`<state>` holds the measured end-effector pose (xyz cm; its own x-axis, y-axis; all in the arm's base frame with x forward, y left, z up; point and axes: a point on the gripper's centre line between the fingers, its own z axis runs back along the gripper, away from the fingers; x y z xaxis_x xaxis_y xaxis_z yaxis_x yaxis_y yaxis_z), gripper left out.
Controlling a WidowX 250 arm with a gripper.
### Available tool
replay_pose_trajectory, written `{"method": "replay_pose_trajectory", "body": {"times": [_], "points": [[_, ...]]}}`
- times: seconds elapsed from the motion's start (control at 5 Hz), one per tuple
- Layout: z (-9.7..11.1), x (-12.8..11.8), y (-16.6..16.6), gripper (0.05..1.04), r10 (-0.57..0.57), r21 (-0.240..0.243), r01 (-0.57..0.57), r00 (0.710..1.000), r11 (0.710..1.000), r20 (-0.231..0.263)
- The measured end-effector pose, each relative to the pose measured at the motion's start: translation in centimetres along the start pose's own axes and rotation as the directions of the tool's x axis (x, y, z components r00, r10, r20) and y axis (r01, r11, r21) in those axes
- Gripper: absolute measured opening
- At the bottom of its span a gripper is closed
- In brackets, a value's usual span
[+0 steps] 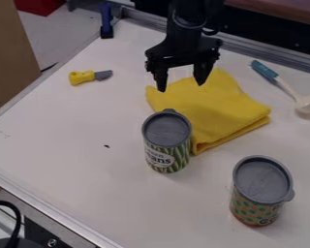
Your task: Moved the grey cup from the center to the lower center of the table
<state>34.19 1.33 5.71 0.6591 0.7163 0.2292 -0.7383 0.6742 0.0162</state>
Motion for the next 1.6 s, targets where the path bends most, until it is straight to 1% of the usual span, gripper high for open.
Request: {"method": "replay_pose_trajectory", "body": {"times": [0.2, 0.4, 0.6, 0.8, 1.0, 1.2, 1.4, 1.6], "points": [[-1.1, -0.6, 0.4, 0.999, -0.025, 0.029, 0.026, 0.999, 0.999, -0.024], [-1.2, 0.1, 0.3, 0.999, -0.251, 0.011, 0.251, 0.968, 0.968, 0.004], [-1.8, 0.0, 0.2, 0.999, -0.469, -0.039, 0.468, 0.883, 0.883, 0.007], [-2.4, -0.7, 0.3, 0.999, -0.634, -0.104, 0.631, 0.773, 0.769, 0.006], [-2.3, -1.2, 0.3, 0.999, -0.739, -0.132, 0.733, 0.674, 0.668, 0.004], [-3.0, -1.9, 0.7, 0.999, -0.762, -0.136, 0.756, 0.648, 0.641, 0.007], [-3.2, -2.5, 1.2, 0.999, -0.773, -0.141, 0.763, 0.635, 0.631, -0.021], [-3.3, -3.4, 1.9, 0.999, -0.769, -0.136, 0.760, 0.639, 0.636, -0.025]]}}
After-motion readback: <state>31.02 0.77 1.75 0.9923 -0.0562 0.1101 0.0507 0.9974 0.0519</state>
